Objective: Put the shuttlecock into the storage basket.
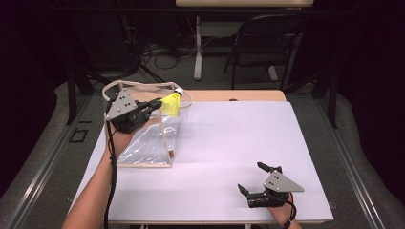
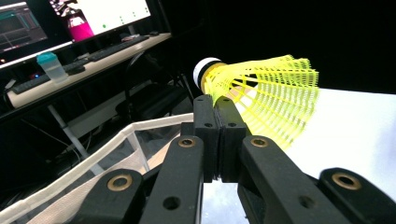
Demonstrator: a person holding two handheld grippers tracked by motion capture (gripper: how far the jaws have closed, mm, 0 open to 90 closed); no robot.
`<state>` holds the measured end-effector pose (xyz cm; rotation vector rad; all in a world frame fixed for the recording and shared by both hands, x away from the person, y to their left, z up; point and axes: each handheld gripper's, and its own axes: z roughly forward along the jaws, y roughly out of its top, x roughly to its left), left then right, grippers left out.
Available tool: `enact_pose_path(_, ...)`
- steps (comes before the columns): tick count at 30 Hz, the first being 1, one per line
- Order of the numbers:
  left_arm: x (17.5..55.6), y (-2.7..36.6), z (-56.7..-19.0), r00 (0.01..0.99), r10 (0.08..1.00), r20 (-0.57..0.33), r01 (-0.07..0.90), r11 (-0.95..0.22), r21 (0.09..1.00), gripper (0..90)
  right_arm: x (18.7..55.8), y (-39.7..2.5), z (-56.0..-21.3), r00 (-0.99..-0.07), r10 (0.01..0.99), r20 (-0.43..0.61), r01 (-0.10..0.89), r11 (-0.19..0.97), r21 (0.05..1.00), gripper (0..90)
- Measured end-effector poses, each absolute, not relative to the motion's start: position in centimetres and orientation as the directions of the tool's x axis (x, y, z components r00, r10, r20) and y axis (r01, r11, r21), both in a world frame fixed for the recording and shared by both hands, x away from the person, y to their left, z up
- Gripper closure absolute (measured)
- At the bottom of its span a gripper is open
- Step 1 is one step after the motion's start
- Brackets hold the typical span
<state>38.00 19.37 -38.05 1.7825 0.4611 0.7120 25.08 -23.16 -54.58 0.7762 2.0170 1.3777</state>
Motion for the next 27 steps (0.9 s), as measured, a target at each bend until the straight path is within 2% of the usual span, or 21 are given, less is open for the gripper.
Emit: enact_pose_path(27,38.7,20.8,-37.2,0.698,0.676,0.236,-0.042,-0.291,0.956,89.3,25.1,-23.1,-54.6,-0.670,0.731,-0.129,0.144,0.298,0.943,2.0)
